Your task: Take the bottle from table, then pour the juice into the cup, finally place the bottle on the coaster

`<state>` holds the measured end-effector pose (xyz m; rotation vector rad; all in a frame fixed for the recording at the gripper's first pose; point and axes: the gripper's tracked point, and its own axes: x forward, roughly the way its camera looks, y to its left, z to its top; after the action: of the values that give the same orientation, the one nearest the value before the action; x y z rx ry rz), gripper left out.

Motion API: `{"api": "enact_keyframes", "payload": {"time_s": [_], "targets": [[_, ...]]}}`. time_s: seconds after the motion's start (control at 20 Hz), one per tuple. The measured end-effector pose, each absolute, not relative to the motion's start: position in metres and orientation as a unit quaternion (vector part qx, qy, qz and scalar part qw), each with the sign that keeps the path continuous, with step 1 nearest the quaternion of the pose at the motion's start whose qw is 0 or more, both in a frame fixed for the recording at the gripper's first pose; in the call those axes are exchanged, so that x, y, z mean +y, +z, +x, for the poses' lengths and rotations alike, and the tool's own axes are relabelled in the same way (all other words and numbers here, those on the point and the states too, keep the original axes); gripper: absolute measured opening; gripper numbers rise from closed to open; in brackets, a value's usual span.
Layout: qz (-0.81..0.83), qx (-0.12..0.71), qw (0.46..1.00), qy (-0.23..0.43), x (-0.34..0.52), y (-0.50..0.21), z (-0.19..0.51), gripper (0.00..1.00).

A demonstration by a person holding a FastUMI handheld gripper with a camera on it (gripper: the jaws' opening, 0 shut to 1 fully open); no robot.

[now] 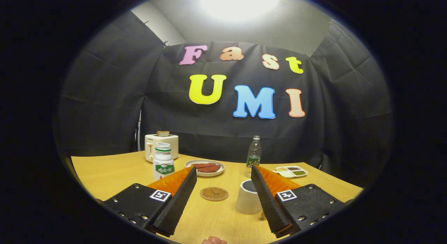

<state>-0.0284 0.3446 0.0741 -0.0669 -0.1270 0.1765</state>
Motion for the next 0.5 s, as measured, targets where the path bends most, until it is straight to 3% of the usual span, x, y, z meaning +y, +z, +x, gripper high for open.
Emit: {"api": "enact_keyframes", "payload": {"time_s": [0.5], "targets": [[-0.041,-0.031,0.982,0.183,0.461,0.035,0.025,0.95]]}}
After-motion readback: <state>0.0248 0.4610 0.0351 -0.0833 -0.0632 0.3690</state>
